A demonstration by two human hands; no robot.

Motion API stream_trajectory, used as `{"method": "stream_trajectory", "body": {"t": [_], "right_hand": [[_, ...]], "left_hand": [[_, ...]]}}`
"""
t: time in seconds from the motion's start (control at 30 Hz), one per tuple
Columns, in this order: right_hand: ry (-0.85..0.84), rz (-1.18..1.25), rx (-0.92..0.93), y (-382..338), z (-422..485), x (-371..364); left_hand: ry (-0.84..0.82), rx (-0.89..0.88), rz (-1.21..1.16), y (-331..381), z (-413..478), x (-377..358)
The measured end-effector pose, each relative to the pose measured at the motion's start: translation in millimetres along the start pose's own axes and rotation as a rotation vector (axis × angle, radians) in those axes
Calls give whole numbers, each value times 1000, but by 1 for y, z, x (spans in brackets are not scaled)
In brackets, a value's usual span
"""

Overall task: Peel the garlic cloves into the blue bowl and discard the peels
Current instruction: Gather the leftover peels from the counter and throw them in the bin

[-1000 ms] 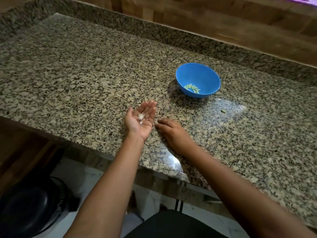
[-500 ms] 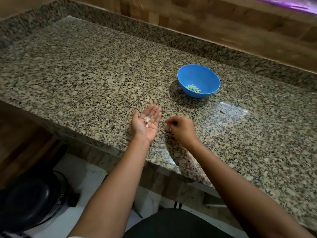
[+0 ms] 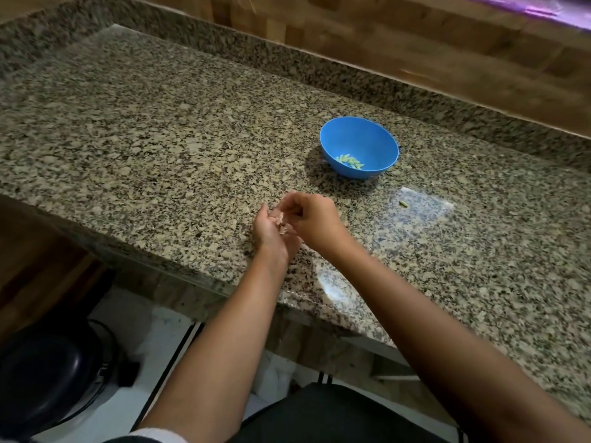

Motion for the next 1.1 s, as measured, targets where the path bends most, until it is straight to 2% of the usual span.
{"method": "stream_trajectory", "body": {"t": [0.13,0.27,0.37,0.47,0.63,0.73,0.77,0.8,0.93,1.0,1.1], "right_hand": [[96,218,-44,17,-5,23],[165,306,-117,68,-12,44],[193,308,-182,106,-15,50],[209,196,-189,113,-10,42],[47,8,-13,63,-4,-13],[0,222,-14,53,-6,-15],[6,228,5,56,-8,-10],[7,128,60,61,-11,-4],[-116,-629,365,86,-30,-15],[-184,-796,397,95,-35,-24],[-165,-847,398,93,-24,-26]], "left_hand": [[-51,-24,-92,1,4,-7],[-139,-50,-167,8,15,-13],[-191,-46,-146,9,18,-16],[-203,-46,-128,8,21,-14],[-200,-75,-163,15,21,-13],[-187,-104,-186,28,24,-6],[-189,-107,-181,31,25,-4],[-192,-109,-177,33,25,-1],[-200,-112,-180,36,26,4],[-200,-117,-184,36,25,4],[-198,-126,-189,37,23,3]]}}
Point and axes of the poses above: each hand's wrist, its own z-axis towards the middle knuckle, its own x-axis out of the back of the hand, y = z × x, the point moved 8 cm from there along z, towards the middle knuckle, and after that the axes turned 13 degrees about -x, right-handed, at the moved point
